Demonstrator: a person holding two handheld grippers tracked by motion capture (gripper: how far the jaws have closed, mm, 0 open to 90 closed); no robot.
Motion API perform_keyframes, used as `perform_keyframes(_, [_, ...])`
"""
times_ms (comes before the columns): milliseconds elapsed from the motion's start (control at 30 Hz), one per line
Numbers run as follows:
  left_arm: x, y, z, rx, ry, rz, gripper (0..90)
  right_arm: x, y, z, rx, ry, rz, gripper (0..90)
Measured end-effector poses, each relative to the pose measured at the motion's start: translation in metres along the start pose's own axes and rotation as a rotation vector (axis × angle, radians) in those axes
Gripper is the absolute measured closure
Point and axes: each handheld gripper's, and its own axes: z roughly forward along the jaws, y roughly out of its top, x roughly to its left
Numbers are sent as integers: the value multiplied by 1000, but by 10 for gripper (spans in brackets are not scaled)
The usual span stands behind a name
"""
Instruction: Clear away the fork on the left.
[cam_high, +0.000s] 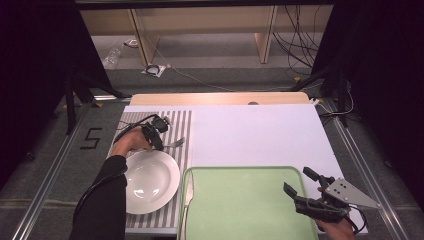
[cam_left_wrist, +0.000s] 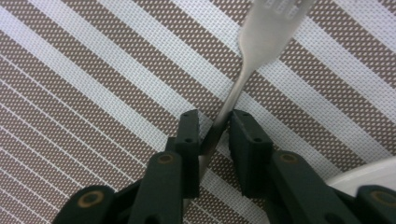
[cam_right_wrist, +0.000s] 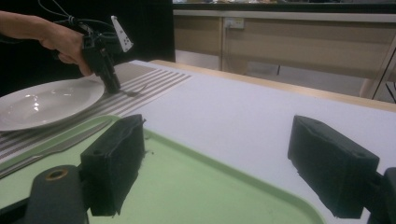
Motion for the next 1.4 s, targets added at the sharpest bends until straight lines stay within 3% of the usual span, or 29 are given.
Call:
perform_keyframes(167, [-2,0,0,-3,-11,20,815,0,0,0,-3,3,-1,195])
perform_keyframes(333, [0,-2,0,-25,-19,3,840,1,0,0,-1,4,-1,194])
perform_keyframes(567, [2,-2,-7,-56,49,-3,842,0,0,0,-3,2,2,195])
perform_keyframes(700, [4,0,-15,-86,135,0,842,0,0,0,-3,2,0,194])
perform_keyframes(1133, [8,-4,-45,-84,237,22,842,1,0,0,-2,4,1,194])
perform_keyframes(1400, [6,-16,-70,-94,266,-24,842,1,0,0,-5,2,1,194])
